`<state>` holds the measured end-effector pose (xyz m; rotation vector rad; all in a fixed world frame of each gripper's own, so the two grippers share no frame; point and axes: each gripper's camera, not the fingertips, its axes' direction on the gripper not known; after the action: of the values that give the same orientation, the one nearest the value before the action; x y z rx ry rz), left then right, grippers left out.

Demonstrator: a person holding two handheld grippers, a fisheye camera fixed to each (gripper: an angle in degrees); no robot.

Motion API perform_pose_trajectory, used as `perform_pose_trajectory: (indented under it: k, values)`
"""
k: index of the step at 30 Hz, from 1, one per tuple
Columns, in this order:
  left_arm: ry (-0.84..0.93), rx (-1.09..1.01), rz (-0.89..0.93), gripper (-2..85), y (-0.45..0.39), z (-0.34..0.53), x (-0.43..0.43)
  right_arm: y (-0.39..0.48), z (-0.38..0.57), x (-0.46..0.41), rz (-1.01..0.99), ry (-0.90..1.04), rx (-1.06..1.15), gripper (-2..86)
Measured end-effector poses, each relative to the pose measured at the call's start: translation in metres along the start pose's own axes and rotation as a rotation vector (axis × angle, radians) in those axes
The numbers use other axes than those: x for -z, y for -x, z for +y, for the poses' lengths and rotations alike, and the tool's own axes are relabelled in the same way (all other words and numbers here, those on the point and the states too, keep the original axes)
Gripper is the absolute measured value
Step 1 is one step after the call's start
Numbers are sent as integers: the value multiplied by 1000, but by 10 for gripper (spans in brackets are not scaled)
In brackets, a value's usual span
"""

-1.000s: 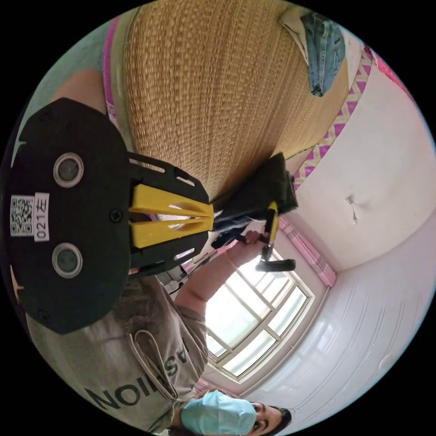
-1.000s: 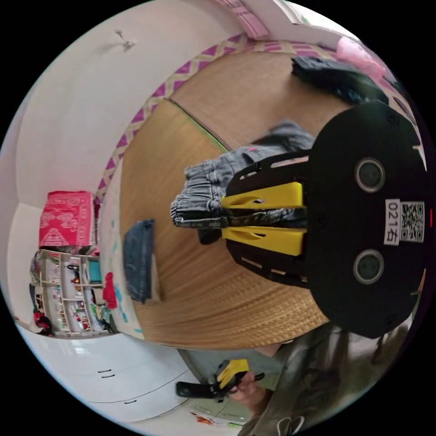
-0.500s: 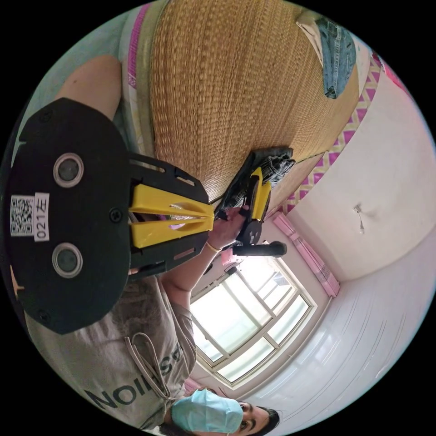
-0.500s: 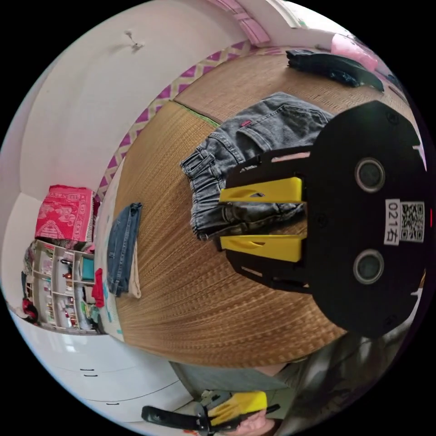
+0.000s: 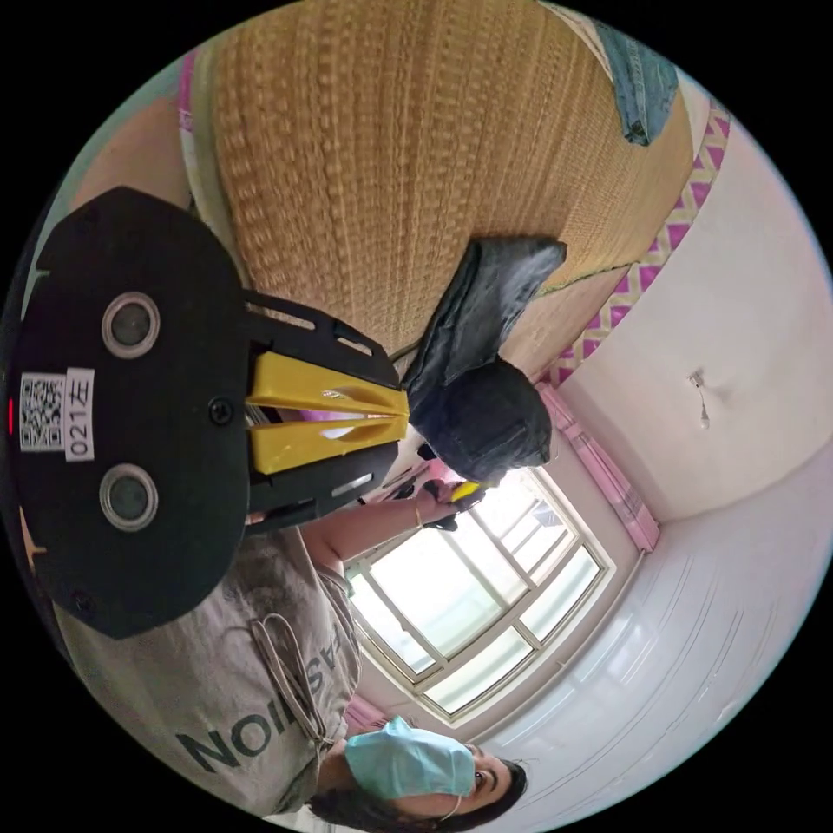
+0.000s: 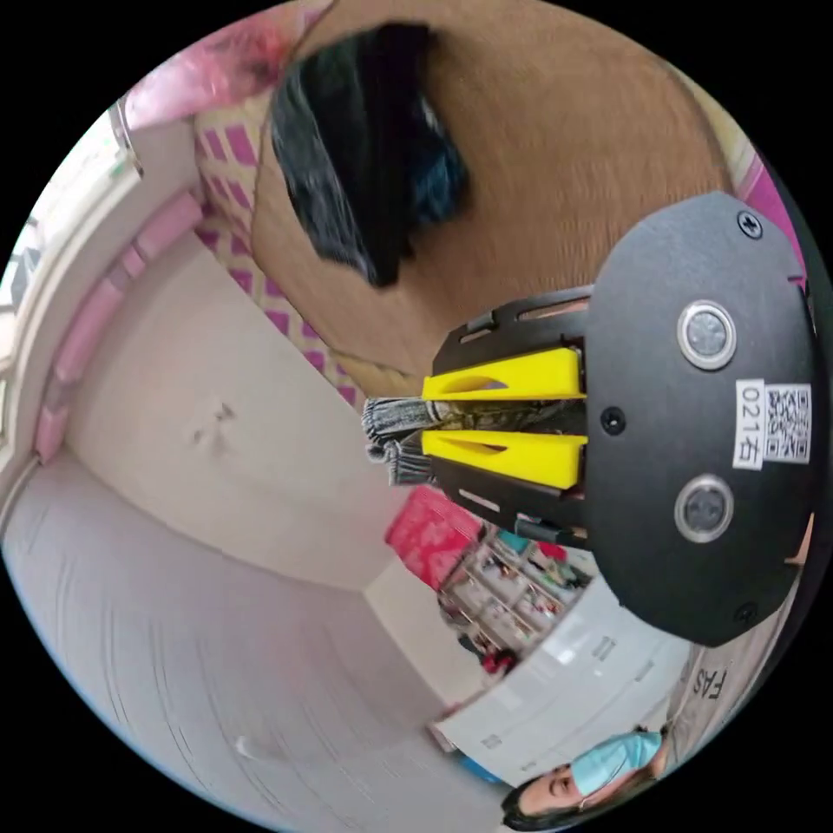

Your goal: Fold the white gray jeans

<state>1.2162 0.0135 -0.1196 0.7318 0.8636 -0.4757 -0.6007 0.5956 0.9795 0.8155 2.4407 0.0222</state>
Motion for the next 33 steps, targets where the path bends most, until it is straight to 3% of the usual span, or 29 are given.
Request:
perform_pose_trajectory:
  k: [4,8,10,12,15,22,33]
  values:
    - [56,-30,41,-9,-12,-31,-54,-126,22,80,313,36,-148,73]
    - [111,-63,65,-8,-27,-57,-102,-233,97,115,306,118,-301,28]
    - [146,-102,52,-5,-38,-81,-130,-236,112,133,155,2,-216,6]
    - [173,-163,16,0,-51,-104,-150,-235,124,137,212,-26,-182,0]
    - [232,-352,-188,39,-79,-140,-192,-241,137,130,192,-7,-116,-5]
    - [621,-756,-555,88,-109,-181,-358,-264,163,130,164,6,-83,-7]
    - [782,-765,-519,81,-61,-213,-421,-289,190,132,166,7,-79,-6]
